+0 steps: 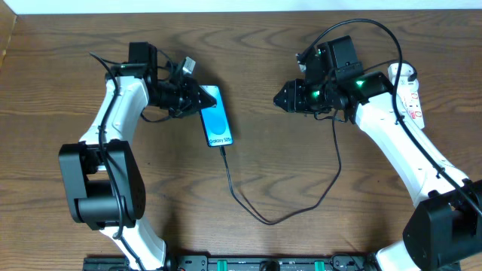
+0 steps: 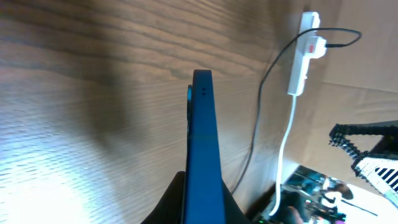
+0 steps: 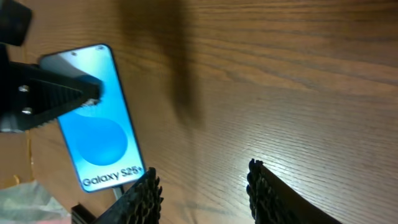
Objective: Plug charger to phone and switch on socket
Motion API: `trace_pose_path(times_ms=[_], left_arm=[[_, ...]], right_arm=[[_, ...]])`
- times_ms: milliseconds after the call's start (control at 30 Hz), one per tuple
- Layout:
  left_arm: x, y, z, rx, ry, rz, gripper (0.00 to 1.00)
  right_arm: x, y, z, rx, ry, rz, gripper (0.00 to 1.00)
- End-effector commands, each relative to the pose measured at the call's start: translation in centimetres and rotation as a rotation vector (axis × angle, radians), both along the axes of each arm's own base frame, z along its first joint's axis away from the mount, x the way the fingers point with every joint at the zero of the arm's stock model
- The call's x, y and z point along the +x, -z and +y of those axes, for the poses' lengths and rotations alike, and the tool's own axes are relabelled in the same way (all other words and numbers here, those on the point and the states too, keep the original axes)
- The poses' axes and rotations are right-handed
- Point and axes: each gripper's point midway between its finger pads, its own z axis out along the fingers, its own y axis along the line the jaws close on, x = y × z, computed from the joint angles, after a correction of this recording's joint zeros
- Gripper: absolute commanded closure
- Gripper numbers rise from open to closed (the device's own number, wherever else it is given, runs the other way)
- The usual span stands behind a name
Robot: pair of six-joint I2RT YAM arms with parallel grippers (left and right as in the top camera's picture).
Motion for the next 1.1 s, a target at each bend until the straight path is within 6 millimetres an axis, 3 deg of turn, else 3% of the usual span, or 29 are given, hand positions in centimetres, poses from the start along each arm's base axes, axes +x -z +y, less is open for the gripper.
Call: trace_pose_path(times_ms=[0, 100, 233, 867, 1067], left_arm=[[0.2, -0.1, 0.4, 0.044, 0.067, -0.060, 0.93], [-1.0, 1.7, 0.2, 0.046, 0.130, -0.022, 0.93], [-1.0, 3.9, 0.2, 0.035, 0.141, 0.022, 0.93], [-0.3, 8.3, -2.3, -0.030, 0.159, 0.082, 0.93], [0.1, 8.7, -2.8, -0.026, 0.156, 0.079, 0.92]], right_arm=[[0.3, -1.4, -0.4, -0.026, 0.000, -0.059, 0.55], [0.0, -0.9, -0.8, -0.064, 0.012, -0.045, 0.55], [-0.4, -0.4, -0.9, -0.098, 0.012, -0.035, 0.55], [-1.0, -0.2, -0.4, -0.122, -0.007, -0.033, 0.55], [-1.0, -0.1, -0.4, -0.123, -0.007, -0.033, 0.55]])
